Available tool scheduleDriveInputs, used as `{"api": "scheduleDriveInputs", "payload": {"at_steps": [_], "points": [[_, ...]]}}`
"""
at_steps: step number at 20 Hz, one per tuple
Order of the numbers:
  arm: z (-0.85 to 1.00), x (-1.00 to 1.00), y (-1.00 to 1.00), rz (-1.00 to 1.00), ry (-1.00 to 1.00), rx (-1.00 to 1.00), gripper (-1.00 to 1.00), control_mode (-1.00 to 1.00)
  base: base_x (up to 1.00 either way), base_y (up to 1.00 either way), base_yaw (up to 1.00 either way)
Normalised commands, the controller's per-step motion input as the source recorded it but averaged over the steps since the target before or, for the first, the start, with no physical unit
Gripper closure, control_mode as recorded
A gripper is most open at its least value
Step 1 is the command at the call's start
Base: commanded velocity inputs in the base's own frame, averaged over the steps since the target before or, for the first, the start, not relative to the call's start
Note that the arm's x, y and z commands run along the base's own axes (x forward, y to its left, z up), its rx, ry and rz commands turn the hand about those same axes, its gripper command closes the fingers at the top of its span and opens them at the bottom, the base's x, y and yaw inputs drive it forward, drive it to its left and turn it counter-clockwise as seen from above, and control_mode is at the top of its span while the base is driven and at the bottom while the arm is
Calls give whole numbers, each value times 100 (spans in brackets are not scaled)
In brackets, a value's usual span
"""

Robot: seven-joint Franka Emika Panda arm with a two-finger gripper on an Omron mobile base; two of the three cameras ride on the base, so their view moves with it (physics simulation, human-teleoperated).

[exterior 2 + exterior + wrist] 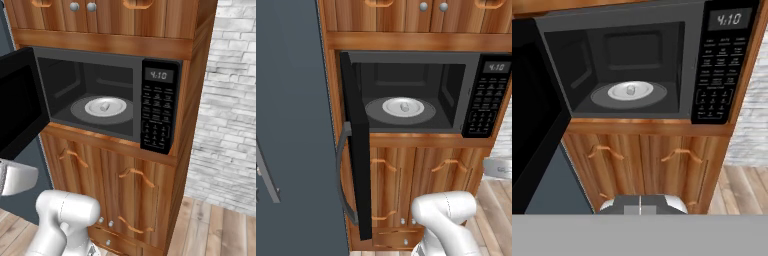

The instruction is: Pick the marshmallow from the counter and place it in the microwave. Then turn on the microwave.

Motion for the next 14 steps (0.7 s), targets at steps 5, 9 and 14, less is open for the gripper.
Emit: {"api": "scheduleDriveInputs", "payload": {"at_steps": [5,9,14], "points": [[20,-39,8,0,-5,-2,100,-100,0,0,0],[21,-31,13,0,-3,-3,100,-100,0,0,0],[15,-30,15,0,-4,-5,100,-100,0,0,0]]}}
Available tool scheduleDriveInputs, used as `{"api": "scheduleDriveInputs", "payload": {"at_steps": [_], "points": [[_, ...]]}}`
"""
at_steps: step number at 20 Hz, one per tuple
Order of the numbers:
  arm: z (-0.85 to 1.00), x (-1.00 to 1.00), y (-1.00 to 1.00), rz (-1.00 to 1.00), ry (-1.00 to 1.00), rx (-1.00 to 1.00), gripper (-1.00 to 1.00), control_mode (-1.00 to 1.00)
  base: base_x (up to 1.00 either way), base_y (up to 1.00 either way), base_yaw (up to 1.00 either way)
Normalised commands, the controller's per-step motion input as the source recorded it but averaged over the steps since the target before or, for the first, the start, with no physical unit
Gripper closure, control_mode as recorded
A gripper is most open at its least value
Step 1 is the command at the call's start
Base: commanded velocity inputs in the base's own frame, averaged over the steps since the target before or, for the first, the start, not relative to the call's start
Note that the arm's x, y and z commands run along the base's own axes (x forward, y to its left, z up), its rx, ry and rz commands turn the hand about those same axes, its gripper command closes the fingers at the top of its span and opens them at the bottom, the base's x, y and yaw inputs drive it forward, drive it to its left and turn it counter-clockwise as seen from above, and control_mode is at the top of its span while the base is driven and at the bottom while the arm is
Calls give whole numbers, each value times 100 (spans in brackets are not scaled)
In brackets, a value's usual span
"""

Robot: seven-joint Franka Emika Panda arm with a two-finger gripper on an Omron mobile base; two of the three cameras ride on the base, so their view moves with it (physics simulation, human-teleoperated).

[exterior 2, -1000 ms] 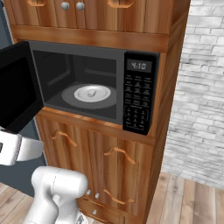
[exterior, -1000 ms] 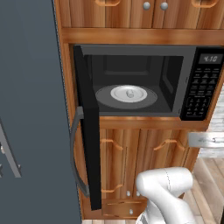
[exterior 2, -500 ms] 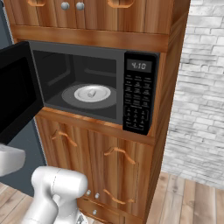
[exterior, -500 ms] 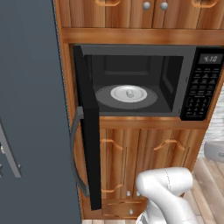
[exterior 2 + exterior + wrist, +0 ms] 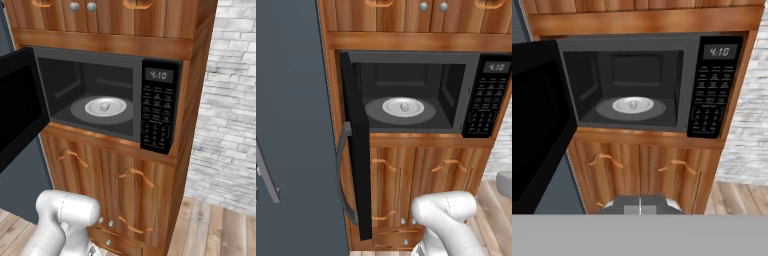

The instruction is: Pick the marshmallow from the counter and place it in the microwave. Then turn on the microwave.

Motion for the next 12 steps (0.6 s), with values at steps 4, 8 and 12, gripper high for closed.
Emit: {"api": "scheduleDriveInputs", "payload": {"at_steps": [4,8,12], "points": [[6,-28,19,0,-8,-6,100,-100,0,0,0],[6,-25,21,0,-11,-6,100,-100,0,0,0],[9,-22,23,0,-10,-6,100,-100,0,0,0]]}}
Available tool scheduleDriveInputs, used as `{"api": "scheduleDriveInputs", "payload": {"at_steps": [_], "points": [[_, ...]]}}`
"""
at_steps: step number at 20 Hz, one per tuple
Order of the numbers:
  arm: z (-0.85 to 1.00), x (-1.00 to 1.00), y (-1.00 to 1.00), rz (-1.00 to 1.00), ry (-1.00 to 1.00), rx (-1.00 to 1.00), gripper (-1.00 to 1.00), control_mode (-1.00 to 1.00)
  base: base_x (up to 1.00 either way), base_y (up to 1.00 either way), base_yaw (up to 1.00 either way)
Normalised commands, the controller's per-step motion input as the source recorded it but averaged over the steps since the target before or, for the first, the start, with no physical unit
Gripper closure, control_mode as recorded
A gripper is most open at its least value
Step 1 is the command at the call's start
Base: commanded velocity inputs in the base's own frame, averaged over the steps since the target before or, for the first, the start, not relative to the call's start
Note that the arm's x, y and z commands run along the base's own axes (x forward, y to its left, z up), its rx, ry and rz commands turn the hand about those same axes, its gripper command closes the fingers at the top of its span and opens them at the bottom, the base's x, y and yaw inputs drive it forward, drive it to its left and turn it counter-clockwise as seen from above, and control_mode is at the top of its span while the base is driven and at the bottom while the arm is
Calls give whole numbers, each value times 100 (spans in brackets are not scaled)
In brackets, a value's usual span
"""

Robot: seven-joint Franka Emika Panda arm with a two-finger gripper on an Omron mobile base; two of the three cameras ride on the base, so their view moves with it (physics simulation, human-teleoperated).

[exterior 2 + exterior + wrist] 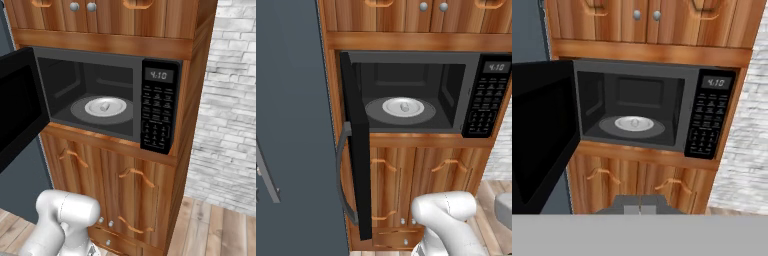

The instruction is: Pick the marshmallow from the counter and place it in the microwave. Then turn on the microwave.

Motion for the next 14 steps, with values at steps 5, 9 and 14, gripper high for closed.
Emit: {"api": "scheduleDriveInputs", "payload": {"at_steps": [5,9,14], "points": [[10,-16,25,0,-7,-5,100,-100,0,0,0],[15,-17,22,0,-5,-4,100,-100,0,0,0],[14,-17,20,0,-3,-4,100,-100,0,0,0]]}}
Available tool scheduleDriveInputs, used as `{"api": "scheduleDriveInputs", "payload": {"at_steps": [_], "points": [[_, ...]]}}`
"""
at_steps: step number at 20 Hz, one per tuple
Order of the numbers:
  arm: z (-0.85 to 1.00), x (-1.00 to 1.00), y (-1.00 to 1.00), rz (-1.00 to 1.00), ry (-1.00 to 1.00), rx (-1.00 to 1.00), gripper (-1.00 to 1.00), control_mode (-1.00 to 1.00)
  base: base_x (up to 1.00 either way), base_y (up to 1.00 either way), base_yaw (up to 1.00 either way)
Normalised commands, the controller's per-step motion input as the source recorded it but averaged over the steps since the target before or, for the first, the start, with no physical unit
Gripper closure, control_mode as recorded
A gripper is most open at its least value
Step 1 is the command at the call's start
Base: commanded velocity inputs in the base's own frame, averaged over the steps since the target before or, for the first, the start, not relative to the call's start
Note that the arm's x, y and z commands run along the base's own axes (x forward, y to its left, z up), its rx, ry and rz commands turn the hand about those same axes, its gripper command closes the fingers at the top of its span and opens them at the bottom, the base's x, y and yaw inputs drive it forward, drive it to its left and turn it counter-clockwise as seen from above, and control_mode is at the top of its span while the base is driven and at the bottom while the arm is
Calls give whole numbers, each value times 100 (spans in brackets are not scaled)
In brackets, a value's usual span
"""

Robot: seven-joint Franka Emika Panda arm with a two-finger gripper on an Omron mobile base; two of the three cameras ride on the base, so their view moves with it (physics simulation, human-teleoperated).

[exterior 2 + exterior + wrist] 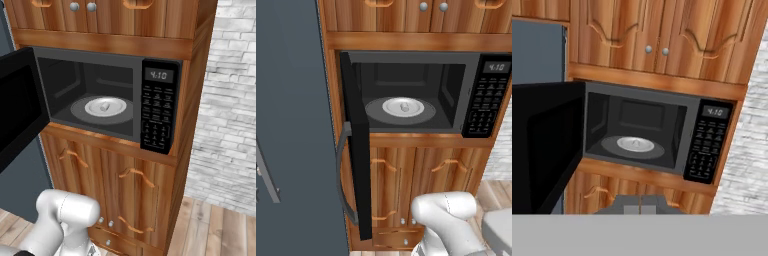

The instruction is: Pick the marshmallow from the counter and place it in the microwave. Then turn on the microwave.

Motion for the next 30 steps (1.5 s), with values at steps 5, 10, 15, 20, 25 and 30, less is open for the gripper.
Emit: {"api": "scheduleDriveInputs", "payload": {"at_steps": [5,10,15,20,25,30], "points": [[11,-8,22,0,0,-2,100,-100,0,0,0],[6,-1,24,0,0,-1,100,-100,0,0,0],[4,0,16,0,0,-2,100,-100,0,0,0],[0,0,23,0,0,-2,100,-100,0,0,0],[0,0,21,0,0,-2,100,-100,0,0,0],[0,0,20,0,0,-2,100,-100,0,0,0]]}}
